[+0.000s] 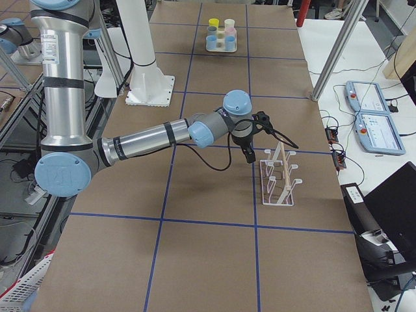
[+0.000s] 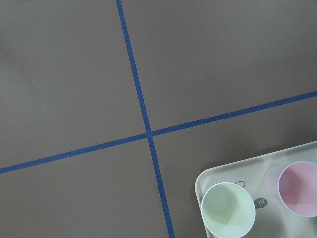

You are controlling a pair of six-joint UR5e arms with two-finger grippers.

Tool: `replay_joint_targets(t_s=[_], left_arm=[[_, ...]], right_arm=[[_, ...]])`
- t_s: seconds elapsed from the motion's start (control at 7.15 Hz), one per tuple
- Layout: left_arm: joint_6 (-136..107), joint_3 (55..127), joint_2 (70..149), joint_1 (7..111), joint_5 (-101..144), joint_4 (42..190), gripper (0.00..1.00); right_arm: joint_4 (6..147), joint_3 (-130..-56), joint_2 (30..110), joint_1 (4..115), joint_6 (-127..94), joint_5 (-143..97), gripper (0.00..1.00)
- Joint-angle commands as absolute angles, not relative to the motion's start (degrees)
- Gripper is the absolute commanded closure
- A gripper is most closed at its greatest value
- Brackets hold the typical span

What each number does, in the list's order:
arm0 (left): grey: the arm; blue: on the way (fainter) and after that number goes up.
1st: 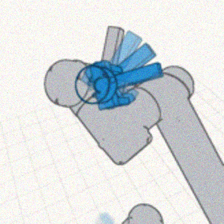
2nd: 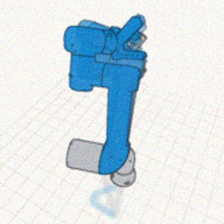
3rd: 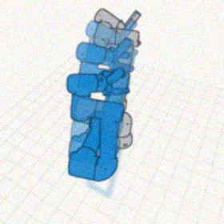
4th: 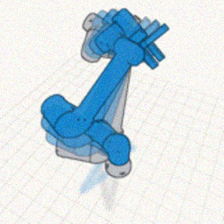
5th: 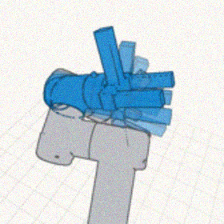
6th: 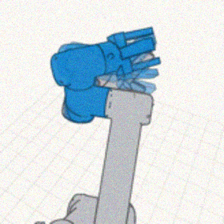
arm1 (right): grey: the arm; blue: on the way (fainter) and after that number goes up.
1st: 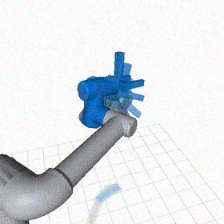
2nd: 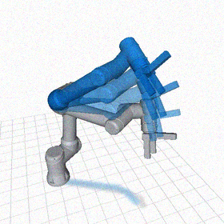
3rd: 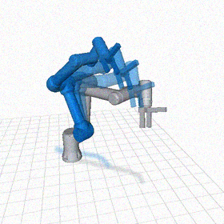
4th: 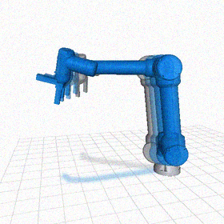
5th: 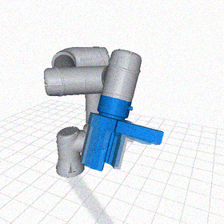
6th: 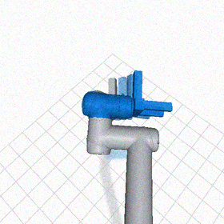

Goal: Transfer IKEA cup to right arm and place on rack

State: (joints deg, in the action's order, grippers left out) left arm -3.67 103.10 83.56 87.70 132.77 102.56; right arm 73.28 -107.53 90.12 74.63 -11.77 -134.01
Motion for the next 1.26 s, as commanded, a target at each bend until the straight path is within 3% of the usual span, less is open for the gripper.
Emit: replay_joint_targets(t_s=[0.0, 0.7, 0.84, 0.98, 1.12], left_arm=[[-17.6, 91.72, 83.41, 81.42, 132.28, 122.25, 0.0], [-20.3, 87.8, 83.32, 72.09, 132.01, 125.51, 0.01], [-20.3, 87.8, 83.41, 71.81, 132.01, 125.59, 0.16], [-20.22, 87.8, 83.41, 71.46, 132.01, 125.51, 0.44], [-20.21, 87.8, 83.41, 70.76, 132.01, 125.42, 0.64]], right_arm=[[73.13, -107.58, 89.65, 73.48, -12.92, -133.86, 0.0], [73.04, -107.93, 89.74, 73.13, -13.1, -134.21, 0.0], [73.12, -107.84, 89.74, 73.04, -13.1, -134.21, 0.0], [73.12, -107.75, 89.74, 73.04, -13.1, -134.12, 0.0], [73.13, -107.75, 89.74, 73.04, -13.1, -134.12, 0.0]])
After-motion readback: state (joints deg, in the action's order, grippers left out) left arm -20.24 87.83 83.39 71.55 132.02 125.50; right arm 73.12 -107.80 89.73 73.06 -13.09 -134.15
